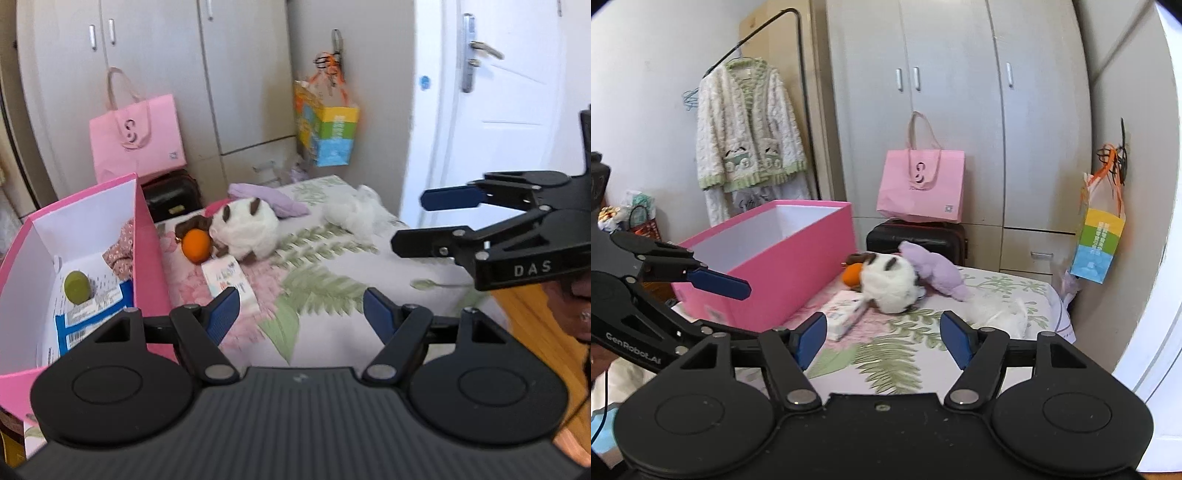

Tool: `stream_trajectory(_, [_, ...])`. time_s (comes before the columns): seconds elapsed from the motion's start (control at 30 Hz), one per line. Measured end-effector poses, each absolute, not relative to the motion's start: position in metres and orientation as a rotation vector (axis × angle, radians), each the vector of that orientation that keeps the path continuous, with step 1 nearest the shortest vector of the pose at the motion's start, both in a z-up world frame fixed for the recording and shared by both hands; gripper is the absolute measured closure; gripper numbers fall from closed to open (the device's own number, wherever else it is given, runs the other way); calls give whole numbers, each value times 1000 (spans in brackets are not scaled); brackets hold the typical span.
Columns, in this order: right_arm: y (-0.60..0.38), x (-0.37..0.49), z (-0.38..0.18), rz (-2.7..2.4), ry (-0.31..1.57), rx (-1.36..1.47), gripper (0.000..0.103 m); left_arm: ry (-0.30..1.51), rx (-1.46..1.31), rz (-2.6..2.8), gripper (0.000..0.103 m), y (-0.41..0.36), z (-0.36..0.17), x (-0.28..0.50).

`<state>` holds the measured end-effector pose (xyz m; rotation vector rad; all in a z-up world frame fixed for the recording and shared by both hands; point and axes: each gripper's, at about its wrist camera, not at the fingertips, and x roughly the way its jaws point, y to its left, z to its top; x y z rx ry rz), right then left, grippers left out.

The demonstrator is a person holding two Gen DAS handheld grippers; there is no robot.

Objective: Organize soft objects
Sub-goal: 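Grasp the white tissue pack with the left gripper while the right gripper grasps the white mesh pouf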

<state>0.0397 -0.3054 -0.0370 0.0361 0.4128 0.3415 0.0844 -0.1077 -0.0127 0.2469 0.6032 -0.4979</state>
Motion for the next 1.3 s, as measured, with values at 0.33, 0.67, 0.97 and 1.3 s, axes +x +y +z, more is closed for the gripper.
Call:
stream_trajectory(0.33, [-339,94,-70,252,414,70,29,557,181,-321,30,-125,-56,136])
stream_trajectory(0.67, [-362,149,-94,198,504,106,23,495,198,-151,30,-134,-84,165])
stream_trajectory(0.97, [-364,179,-105,196,539,81,18,592,165,-111,30,-133,-94,194])
stream_trajectory(1.3, [-363,202,-118,184,623,105,18,669,74,-114,50,-122,-105,211])
